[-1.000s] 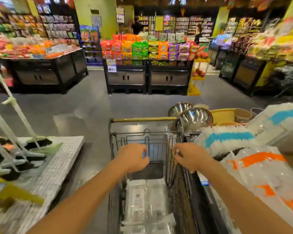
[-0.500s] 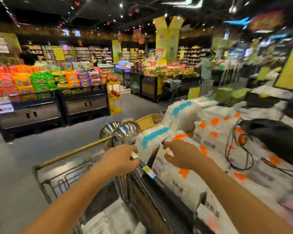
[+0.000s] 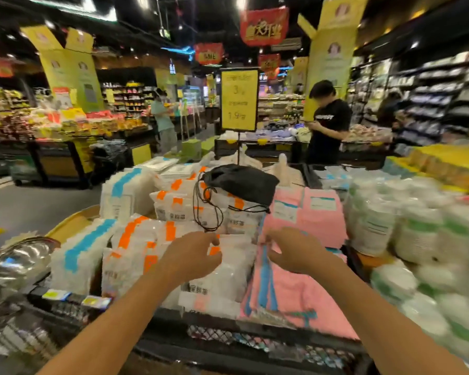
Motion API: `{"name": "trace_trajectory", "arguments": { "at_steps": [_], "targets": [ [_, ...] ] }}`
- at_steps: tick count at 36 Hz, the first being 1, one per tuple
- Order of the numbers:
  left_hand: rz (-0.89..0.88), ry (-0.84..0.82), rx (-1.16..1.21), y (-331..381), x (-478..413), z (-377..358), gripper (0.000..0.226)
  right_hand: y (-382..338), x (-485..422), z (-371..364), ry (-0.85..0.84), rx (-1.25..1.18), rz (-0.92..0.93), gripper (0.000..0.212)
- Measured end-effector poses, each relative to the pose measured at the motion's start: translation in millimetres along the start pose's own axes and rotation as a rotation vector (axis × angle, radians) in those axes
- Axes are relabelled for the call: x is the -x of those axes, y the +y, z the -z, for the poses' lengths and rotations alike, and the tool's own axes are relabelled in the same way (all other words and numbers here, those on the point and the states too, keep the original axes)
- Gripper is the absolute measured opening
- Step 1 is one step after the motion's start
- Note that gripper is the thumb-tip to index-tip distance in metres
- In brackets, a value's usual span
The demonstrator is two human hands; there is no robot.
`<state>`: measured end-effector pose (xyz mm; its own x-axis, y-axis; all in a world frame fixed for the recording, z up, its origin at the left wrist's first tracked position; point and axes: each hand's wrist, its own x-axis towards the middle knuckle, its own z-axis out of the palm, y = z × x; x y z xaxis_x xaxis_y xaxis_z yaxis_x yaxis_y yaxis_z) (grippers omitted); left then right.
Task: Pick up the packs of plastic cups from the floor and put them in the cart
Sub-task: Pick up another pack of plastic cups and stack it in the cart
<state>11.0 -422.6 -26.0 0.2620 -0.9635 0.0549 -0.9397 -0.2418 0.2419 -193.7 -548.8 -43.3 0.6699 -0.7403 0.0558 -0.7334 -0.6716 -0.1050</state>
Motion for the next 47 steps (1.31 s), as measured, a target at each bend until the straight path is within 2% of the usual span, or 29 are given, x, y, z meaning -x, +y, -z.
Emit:
{"name": "trace_trajectory", "arguments": {
  "at_steps": [5, 10, 14, 17, 24, 32, 35, 40, 43, 47],
  "targets": [
    [-0.198, -0.061, -0.008, 102.4, -21.9, -26.8, 0.041, 91.1, 78.2, 15.4, 0.001, 0.026, -0.198, 0.044],
    [-0.359, -0.075, 0.019, 209.5, -28.5, -54.0, 0.039, 166.3, 165.0, 31.5, 0.027, 0.014, -0.383, 0.036],
    [-0.52, -0.106, 0.091, 303.3, -17.9, -78.1, 0.054, 226.3, 245.1, 47.8, 0.019, 0.018, -0.519, 0.044],
    [-0.622, -0.144, 0.072, 369.3, -10.0, -97.9, 0.04, 267.5, 302.8, 50.3, 0.06, 0.053, -0.625, 0.045],
    [-0.86, -0.255, 0.104, 493.5, 21.4, -141.8, 0.039, 324.6, 431.9, 46.3, 0.122, 0.024, -0.883, 0.035],
    [-1.185, -0.333, 0.113, 617.5, 67.1, -173.2, 0.043, 343.2, 547.7, 42.0, 0.15, -0.032, -1.195, 0.036],
    [-1.31, -0.39, 0.111, 656.1, 83.5, -183.4, 0.037, 339.3, 583.3, 41.8, 0.162, -0.046, -1.326, 0.037],
    [-1.528, -0.481, 0.109, 706.0, 117.3, -191.4, 0.04, 317.0, 632.9, 47.3, 0.215, -0.053, -1.536, 0.043],
    [-1.64, -0.478, 0.097, 729.6, 137.0, -200.0, 0.041, 304.1, 656.6, 48.6, 0.218, -0.033, -1.671, 0.042],
    [-1.743, -0.543, 0.109, 757.6, 168.6, -214.8, 0.042, 280.8, 686.0, 47.4, 0.241, 0.011, -1.817, 0.042]
  ]
}}
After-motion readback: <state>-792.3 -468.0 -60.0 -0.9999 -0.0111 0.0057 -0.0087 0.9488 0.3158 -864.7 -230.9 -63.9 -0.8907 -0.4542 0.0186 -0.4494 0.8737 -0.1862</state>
